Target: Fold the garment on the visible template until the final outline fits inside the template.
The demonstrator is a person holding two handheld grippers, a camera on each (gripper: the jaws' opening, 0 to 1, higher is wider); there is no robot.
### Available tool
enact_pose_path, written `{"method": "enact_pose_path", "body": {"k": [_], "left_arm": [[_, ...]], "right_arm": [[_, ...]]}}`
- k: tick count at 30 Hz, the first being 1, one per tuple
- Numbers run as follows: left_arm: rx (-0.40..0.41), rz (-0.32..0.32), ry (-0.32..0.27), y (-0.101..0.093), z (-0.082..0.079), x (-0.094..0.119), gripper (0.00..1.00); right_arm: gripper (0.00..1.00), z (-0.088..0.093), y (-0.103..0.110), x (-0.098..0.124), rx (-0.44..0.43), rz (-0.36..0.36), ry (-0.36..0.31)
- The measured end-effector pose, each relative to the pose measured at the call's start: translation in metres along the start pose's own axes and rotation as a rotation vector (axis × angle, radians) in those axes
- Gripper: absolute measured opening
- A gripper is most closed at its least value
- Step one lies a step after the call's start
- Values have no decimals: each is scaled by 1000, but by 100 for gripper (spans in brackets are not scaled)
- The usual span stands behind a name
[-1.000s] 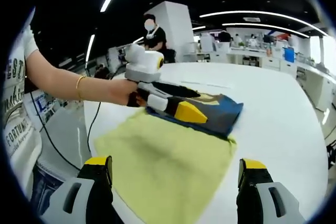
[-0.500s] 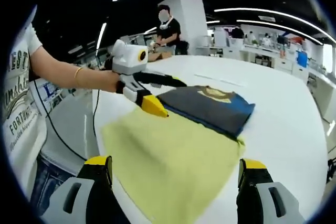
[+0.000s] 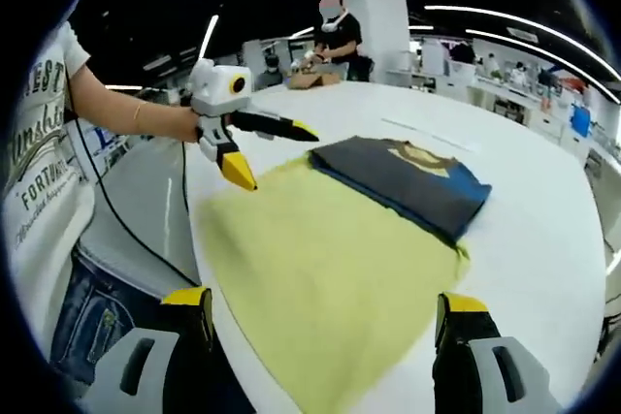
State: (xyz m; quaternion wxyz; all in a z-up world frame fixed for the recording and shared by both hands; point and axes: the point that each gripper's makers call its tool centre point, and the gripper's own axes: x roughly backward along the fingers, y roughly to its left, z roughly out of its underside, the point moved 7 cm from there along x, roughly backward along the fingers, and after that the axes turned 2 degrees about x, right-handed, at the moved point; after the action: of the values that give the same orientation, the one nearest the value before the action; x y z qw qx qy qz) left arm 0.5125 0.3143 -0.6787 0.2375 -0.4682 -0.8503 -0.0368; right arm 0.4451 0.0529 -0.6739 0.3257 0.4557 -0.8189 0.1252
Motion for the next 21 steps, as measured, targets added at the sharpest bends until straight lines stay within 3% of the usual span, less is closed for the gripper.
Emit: {"method": "enact_pose_path", "body": {"k": [10, 13, 21], "left_arm": [[30, 23, 48, -21, 34, 31, 84], [13, 32, 100, -25, 48, 40, 81], [-22, 69, 172, -37, 68, 58, 71]], "right_arm": [[84, 21, 12, -9, 12, -29, 59], [81, 28, 15, -11, 23, -32, 84], [67, 43, 22, -10, 34, -56, 144]]}}
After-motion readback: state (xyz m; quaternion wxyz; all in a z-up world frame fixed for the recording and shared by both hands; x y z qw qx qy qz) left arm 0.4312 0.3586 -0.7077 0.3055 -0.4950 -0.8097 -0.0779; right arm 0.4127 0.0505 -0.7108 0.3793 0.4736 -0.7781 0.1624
